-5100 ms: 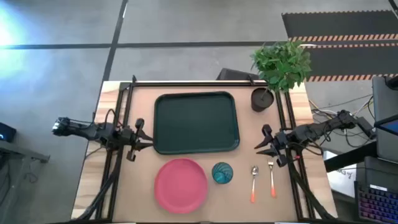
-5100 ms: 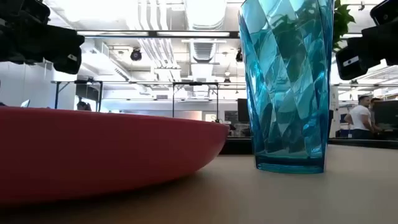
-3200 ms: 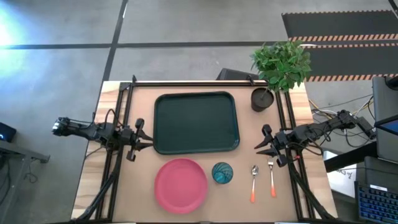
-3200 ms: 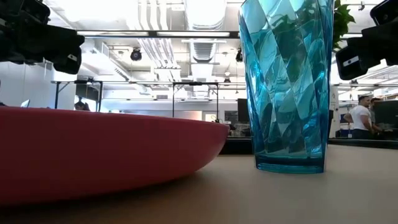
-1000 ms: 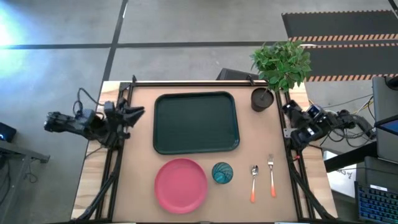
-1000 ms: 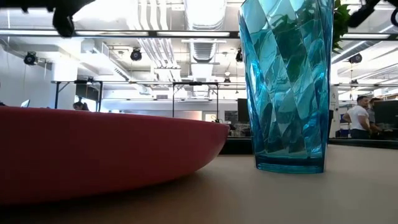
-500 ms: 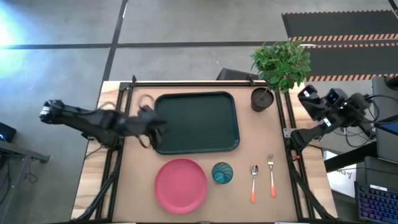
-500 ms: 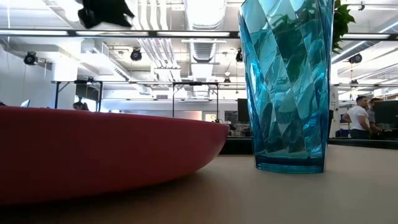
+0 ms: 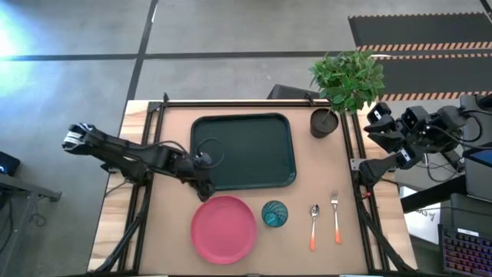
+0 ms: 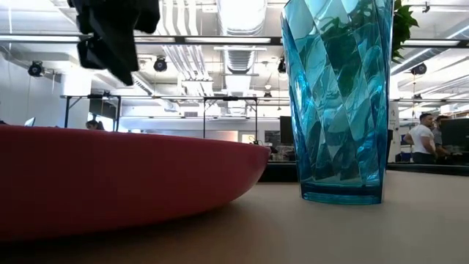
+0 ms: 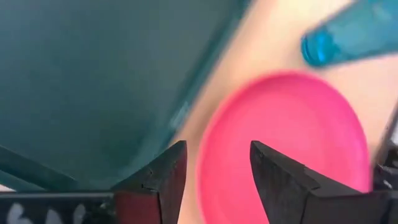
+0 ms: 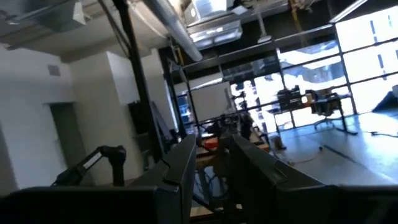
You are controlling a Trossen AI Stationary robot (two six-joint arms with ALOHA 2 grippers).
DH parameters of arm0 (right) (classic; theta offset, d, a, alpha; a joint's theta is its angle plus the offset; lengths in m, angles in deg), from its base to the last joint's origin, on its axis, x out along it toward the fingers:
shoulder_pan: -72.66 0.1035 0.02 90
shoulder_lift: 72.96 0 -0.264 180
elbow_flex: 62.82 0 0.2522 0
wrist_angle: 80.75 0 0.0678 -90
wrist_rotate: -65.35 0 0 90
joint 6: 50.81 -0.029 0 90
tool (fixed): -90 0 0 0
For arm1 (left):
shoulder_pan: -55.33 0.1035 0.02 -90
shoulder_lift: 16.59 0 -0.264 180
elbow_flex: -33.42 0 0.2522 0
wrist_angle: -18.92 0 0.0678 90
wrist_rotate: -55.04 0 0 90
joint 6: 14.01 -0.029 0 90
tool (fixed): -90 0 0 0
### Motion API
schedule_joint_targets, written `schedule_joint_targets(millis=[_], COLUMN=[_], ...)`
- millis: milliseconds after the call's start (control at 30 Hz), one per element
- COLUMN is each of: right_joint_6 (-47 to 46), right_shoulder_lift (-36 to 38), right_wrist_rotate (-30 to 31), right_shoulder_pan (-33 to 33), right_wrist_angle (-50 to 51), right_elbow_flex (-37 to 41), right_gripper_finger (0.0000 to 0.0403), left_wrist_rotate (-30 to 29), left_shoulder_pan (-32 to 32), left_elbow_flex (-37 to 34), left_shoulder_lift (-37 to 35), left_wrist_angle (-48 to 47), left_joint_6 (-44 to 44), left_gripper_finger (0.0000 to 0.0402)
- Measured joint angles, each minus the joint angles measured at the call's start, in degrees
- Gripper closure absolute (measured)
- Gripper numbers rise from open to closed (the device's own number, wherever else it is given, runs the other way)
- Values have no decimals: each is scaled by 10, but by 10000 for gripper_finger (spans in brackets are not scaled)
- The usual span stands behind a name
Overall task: Pick and place plate/cup/fork/spoon on tray
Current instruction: Put the pink plate on the left of the black serving tray
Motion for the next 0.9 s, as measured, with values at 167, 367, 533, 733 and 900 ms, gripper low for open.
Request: schedule_joint_targets(millis=[167,367,533,733,900], right_joint_6=[0,0,0,0,0], right_shoulder_lift=[-25,-40,-39,-39,-39], right_wrist_rotate=[-26,-27,-29,-39,-45], right_shoulder_pan=[0,0,0,0,0], right_wrist_angle=[20,62,69,74,75], right_elbow_flex=[-23,-46,-50,-49,-49], right_gripper_finger=[314,314,314,314,314], left_wrist_rotate=[91,157,184,186,184], left_shoulder_pan=[-6,-15,-17,-17,-17], left_elbow_flex=[-1,-1,-2,-2,-4], left_shoulder_lift=[51,118,167,201,206], left_wrist_angle=[0,0,0,-2,-2], left_joint_6=[37,46,46,44,49], left_gripper_finger=[221,209,209,209,209])
